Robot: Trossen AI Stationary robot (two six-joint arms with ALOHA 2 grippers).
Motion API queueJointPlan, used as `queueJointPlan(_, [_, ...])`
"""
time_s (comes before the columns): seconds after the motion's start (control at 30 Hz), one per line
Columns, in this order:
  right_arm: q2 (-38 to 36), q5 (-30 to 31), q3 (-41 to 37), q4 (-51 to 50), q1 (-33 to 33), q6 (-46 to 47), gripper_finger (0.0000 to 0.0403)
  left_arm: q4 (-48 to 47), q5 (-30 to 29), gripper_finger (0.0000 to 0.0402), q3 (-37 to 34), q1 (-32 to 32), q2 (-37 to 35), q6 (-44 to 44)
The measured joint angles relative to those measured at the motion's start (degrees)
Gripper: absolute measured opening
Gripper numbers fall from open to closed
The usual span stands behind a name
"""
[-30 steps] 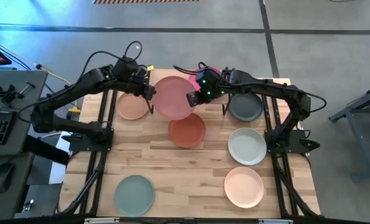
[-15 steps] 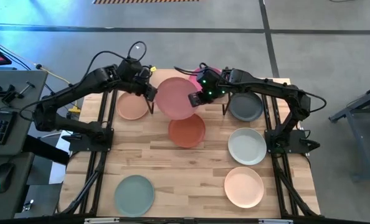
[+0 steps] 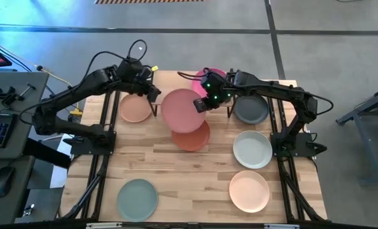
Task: Place and stack plates onto a shelf
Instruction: Put the light pink plate on the shelf
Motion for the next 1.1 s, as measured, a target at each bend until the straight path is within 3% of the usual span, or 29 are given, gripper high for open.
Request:
queueJointPlan(0.13, [0.0, -4.1, 0.0, -3.0, 0.0, 0.0, 0.0001, 0.1, 3.0, 0.0167, 0.0, 0.0, -2.5, 2.1])
queueJointPlan(0.33, [0.1, -16.4, 0.0, -4.7, -1.1, -2.5, 0.0000, 0.6, 4.2, 0.0162, 0.0, -3.6, -6.4, 6.2])
queueJointPlan(0.57, [3.1, -29.2, 0.1, -5.6, -2.6, -5.0, 0.0000, 5.0, 4.2, 0.0153, 0.0, -14.7, -7.4, 11.9])
queueJointPlan(0.77, [5.9, -41.1, 0.1, -7.6, -2.6, -8.0, 0.0000, 4.5, 3.9, 0.0153, 0.0, -25.7, -4.9, 26.3])
queueJointPlan(0.9, [6.2, -45.0, 0.1, -8.3, -2.7, -9.2, 0.0000, 4.5, -0.7, 0.0154, 0.0, -31.7, -3.8, 35.4])
queueJointPlan(1.1, [6.2, -46.0, 0.1, -10.2, -3.2, -10.1, 0.0000, 4.5, -14.6, 0.0154, 0.0, -38.6, -3.6, 49.4])
